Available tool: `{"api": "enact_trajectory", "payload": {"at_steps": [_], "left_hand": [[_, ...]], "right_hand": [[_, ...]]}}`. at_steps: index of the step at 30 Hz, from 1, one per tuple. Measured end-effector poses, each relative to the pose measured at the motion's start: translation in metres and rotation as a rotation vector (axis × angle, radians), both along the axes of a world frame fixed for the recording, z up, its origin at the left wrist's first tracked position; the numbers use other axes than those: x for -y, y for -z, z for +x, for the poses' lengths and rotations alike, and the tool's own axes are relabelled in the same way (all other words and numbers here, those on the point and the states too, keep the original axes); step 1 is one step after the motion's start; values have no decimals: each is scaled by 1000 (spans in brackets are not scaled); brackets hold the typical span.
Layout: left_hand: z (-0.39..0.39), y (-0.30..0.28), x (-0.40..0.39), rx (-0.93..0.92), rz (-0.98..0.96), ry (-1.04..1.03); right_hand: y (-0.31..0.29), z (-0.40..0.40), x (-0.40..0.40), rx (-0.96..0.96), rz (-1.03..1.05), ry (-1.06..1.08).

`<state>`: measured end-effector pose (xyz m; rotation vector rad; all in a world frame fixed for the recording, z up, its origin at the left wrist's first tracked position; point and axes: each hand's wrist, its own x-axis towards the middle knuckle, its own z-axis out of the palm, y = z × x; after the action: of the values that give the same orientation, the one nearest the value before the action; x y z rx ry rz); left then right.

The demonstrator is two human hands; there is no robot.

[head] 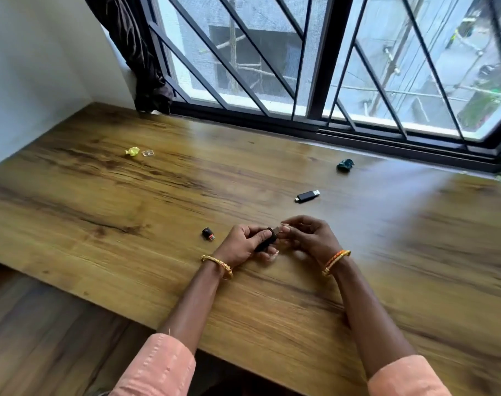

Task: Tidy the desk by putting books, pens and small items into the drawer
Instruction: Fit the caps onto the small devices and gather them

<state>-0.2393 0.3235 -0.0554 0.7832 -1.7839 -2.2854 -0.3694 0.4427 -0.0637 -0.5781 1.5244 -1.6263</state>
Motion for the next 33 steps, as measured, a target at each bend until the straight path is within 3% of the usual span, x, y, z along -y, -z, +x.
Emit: {"api": "enact_trajectory", "payload": {"at_steps": [14, 33], "left_hand": [[-5, 2, -3, 84, -223, 16], [-7, -2, -7, 50, -209, 34]], "right_hand": [[-3, -2, 0, -51, 78, -129], [-8, -6, -1, -82, 118, -176]]}}
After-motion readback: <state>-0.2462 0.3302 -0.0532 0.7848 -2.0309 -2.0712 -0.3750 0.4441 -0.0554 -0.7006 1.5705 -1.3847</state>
